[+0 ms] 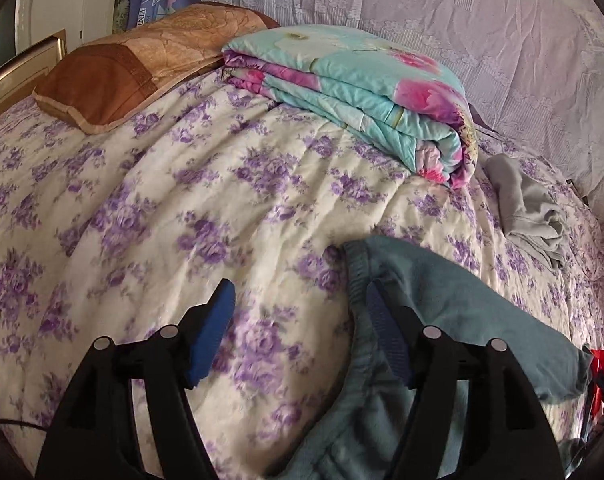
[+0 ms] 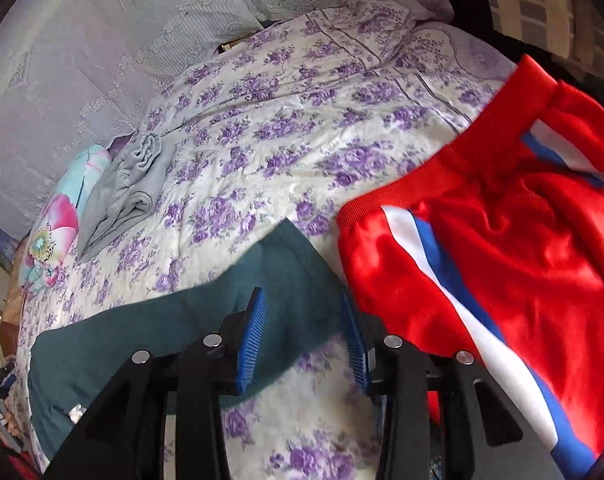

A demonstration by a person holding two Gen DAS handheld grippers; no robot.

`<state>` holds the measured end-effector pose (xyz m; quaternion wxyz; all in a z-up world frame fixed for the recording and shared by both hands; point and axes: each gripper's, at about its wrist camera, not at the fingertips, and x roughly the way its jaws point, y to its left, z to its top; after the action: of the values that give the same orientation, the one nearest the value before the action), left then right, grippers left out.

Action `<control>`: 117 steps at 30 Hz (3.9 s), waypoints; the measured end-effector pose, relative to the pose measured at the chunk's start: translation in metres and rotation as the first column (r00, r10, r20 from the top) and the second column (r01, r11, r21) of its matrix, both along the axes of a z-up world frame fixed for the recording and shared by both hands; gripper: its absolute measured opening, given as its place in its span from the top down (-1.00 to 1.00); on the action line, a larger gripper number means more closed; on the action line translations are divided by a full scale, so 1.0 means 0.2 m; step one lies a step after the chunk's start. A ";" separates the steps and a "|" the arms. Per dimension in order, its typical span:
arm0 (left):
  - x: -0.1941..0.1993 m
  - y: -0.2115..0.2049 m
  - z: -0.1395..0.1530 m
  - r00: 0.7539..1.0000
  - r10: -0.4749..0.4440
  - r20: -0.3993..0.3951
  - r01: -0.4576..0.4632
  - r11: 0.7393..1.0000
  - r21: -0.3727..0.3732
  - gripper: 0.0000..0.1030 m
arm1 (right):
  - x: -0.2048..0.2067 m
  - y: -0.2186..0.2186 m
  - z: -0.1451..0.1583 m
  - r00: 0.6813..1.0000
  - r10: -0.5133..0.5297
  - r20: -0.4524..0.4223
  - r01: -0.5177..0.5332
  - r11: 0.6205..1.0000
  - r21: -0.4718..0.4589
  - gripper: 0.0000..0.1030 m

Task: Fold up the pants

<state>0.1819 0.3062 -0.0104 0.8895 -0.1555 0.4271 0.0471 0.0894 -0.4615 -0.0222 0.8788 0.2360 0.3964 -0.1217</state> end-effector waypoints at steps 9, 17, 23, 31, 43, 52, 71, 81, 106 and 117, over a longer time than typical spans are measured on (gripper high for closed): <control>-0.32 0.06 -0.14 0.998 0.004 -0.068 -0.012 0.993 -0.113 -0.28 | 0.09 0.04 -0.12 1.000 -0.021 -0.002 0.021 0.995 0.101 0.38; -0.40 -0.06 -0.24 0.988 -0.067 -0.135 0.051 0.992 -0.119 -0.28 | 0.01 -0.02 -0.12 0.997 -0.066 0.030 0.064 0.996 0.063 0.93; -0.43 -0.11 -0.25 0.989 -0.037 -0.141 0.026 0.997 -0.073 0.44 | -0.08 -0.05 -0.10 0.999 -0.049 0.018 0.048 0.998 0.030 0.94; -0.51 0.05 -0.20 0.993 0.063 -0.095 -0.073 0.991 -0.113 0.80 | -0.06 0.02 -0.10 1.000 -0.007 -0.027 0.004 0.994 -0.107 0.93; -0.63 0.00 0.00 0.997 0.075 0.023 -0.076 0.997 0.035 0.04 | -0.50 0.17 0.14 0.992 0.063 0.112 -0.061 0.998 -0.021 0.63; -0.51 -0.29 -0.16 0.998 -0.052 -0.046 0.055 0.996 0.071 -0.38 | -0.60 0.10 -0.04 0.999 0.039 0.016 -0.039 0.999 -0.038 0.30; -0.41 -0.35 -0.08 0.998 -0.058 -0.016 0.060 0.990 0.129 -0.38 | -0.45 -0.19 -0.04 1.000 0.002 -0.020 -0.002 1.000 -0.012 0.82; 0.01 -0.28 0.06 0.997 -0.067 -0.048 0.067 0.998 -0.007 -0.47 | -0.07 0.17 0.23 0.980 0.180 0.081 -0.177 0.983 -0.036 -0.27; 0.49 -0.24 -0.07 0.991 -0.089 -0.102 0.084 0.995 -0.050 0.60 | 0.42 0.40 0.16 0.915 0.404 -0.015 -0.403 0.911 -0.087 -0.21; 0.48 -0.24 -0.07 0.989 -0.067 -0.130 0.062 0.997 -0.043 0.60 | 0.63 0.54 -0.11 0.799 0.554 -0.233 -0.591 0.796 -0.130 0.21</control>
<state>0.2787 0.2584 -0.0251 0.8573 -0.1553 0.4904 0.0202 0.2159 -0.3542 -0.0445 0.8529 0.0045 0.5141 0.0912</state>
